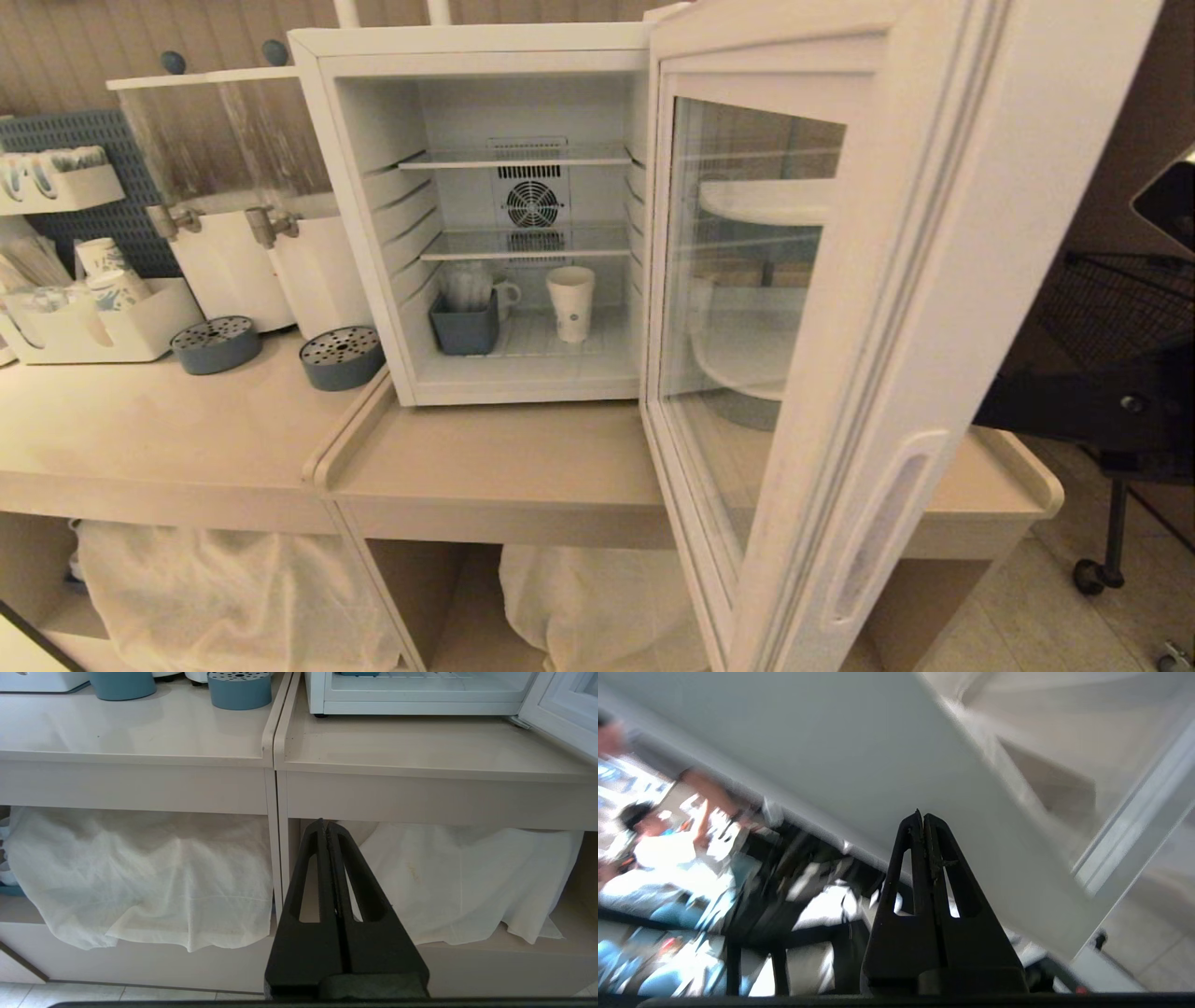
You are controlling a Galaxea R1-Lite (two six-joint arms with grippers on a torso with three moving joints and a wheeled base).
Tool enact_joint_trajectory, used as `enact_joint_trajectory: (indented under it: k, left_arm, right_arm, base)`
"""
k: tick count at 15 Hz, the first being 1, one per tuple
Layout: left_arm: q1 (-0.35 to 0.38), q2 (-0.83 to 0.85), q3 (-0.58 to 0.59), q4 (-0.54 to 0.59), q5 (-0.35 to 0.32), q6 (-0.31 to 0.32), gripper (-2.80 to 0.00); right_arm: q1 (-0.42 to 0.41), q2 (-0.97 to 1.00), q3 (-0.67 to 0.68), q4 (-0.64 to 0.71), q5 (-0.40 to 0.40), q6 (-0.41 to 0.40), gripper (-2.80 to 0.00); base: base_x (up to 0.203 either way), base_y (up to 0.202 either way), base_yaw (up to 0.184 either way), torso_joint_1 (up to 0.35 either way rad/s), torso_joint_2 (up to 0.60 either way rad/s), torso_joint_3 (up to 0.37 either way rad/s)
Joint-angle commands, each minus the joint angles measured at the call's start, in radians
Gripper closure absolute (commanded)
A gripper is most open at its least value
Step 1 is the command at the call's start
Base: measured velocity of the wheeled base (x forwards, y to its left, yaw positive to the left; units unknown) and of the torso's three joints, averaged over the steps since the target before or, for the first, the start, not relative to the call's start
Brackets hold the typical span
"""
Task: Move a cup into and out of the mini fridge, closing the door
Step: Close the freezer door
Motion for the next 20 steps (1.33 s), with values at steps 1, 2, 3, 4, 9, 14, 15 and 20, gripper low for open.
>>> enact_joint_trajectory:
  k: [1,2,3,4,9,14,15,20]
  left_arm:
    - [0.0,0.001,0.001,0.0,0.0,0.0,0.0]
    - [0.0,0.001,0.001,0.0,0.0,0.0,0.0]
    - [0.0,0.0,0.001,0.0,0.0,0.0,0.0]
    - [0.0,0.0,0.001,0.0,0.0,0.0,0.0]
    - [0.0,0.001,0.001,0.0,0.0,0.0,0.0]
    - [0.0,0.001,0.001,0.0,0.0,0.0,0.0]
    - [0.0,0.001,0.001,0.0,0.0,0.0,0.0]
    - [0.0,0.001,0.001,0.0,0.0,-0.001,0.0]
  right_arm:
    - [0.144,0.125,-0.028,-0.04,-0.272,0.017,0.0]
    - [0.183,0.195,-0.059,-0.059,-0.358,0.017,0.0]
    - [0.22,0.266,-0.102,-0.079,-0.442,0.012,0.0]
    - [0.247,0.334,-0.147,-0.101,-0.505,0.004,0.0]
    - [0.343,0.584,-0.386,-0.18,-0.725,-0.069,0.0]
    - [0.35,0.809,-0.608,-0.212,-0.829,-0.192,0.0]
    - [0.351,0.847,-0.649,-0.22,-0.857,-0.233,0.0]
    - [0.344,1.008,-0.784,-0.368,-0.988,-0.459,0.0]
  base:
    - [0.0,0.0,0.0,0.0,0.0,0.0]
    - [0.0,0.0,0.0,0.0,0.0,0.0]
    - [0.0,0.0,0.0,0.0,0.0,0.0]
    - [0.0,0.0,0.0,0.0,0.0,0.0]
    - [0.0,0.0,0.0,0.0,0.0,0.0]
    - [0.0,0.0,0.0,0.0,0.0,0.0]
    - [0.0,0.0,0.0,0.0,0.0,0.0]
    - [0.0,0.0,0.0,0.0,0.0,0.0]
